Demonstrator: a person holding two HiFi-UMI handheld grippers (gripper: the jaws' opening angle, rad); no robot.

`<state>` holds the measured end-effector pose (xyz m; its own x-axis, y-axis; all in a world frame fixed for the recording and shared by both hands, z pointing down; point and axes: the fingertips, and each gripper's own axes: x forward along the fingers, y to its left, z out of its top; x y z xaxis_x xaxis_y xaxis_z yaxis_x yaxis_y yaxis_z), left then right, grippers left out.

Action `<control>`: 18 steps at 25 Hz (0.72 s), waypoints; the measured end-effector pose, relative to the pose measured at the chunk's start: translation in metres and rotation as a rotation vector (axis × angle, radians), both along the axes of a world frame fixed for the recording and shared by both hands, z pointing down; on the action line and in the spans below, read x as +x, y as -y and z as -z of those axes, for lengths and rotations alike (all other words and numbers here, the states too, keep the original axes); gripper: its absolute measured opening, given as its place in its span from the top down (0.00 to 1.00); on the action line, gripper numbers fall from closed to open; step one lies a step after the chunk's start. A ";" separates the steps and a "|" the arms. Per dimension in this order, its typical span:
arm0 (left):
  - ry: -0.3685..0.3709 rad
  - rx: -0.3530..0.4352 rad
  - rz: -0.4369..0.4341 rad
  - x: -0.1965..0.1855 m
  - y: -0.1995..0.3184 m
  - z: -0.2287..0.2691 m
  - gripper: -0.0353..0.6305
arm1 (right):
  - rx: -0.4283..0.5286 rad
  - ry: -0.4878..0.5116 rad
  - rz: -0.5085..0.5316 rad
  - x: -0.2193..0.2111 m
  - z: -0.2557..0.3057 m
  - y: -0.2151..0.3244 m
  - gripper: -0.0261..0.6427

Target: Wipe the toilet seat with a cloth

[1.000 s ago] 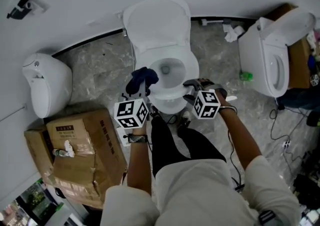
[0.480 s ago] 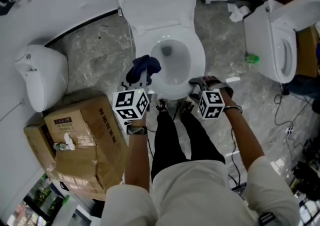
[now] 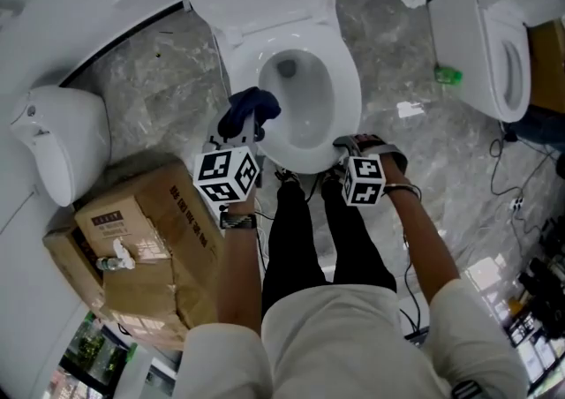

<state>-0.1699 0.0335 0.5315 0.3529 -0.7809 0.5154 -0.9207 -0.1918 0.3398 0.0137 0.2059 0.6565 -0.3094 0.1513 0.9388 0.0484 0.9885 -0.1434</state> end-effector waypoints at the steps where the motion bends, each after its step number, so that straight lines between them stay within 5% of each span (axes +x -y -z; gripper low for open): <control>1: -0.004 -0.002 -0.004 0.001 0.001 -0.005 0.87 | -0.003 -0.010 -0.010 0.000 -0.007 -0.002 0.59; 10: -0.018 -0.023 -0.032 0.004 0.019 -0.043 0.87 | 0.056 -0.054 -0.042 0.003 -0.057 -0.019 0.59; 18: 0.008 -0.049 -0.075 0.006 0.031 -0.078 0.87 | 0.007 -0.042 -0.111 0.004 -0.098 -0.024 0.59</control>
